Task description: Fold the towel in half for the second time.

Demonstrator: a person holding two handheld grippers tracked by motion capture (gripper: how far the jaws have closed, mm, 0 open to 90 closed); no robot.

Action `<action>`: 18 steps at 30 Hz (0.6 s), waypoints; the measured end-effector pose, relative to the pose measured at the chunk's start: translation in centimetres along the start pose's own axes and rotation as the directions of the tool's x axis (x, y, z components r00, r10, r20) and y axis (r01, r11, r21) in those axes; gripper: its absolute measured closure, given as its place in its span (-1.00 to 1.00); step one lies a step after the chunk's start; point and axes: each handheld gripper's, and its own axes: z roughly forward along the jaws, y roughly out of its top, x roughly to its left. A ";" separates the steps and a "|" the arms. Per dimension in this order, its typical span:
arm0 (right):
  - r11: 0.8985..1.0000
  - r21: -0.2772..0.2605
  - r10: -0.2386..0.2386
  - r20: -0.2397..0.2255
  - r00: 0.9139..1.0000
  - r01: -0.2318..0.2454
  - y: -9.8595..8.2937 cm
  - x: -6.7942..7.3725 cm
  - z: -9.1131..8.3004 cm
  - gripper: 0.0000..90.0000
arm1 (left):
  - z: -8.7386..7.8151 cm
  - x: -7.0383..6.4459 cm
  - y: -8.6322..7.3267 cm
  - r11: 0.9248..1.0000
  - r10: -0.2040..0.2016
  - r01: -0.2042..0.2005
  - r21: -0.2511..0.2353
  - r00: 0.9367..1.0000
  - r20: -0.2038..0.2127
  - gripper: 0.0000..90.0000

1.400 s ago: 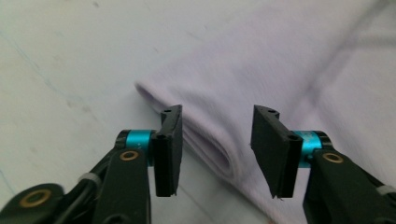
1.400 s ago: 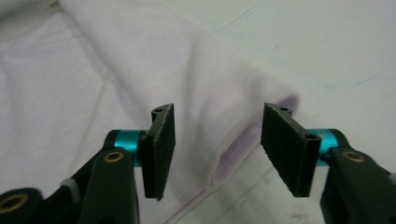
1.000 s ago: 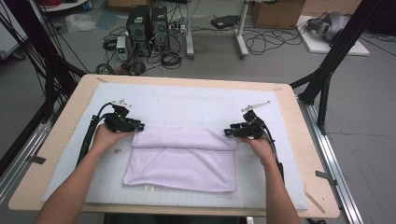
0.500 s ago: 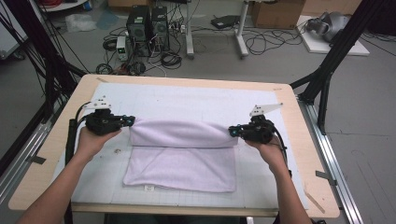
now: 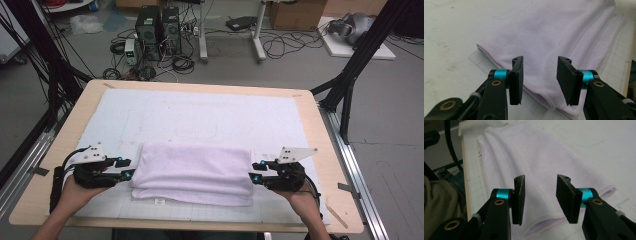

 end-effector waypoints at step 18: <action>0.980 0.186 -0.072 -0.013 0.997 0.073 -2.5 1.2 4.3 0.81 | 2.8 -1.4 -1.9 0.991 0.059 -0.066 0.119 0.996 0.060 0.58</action>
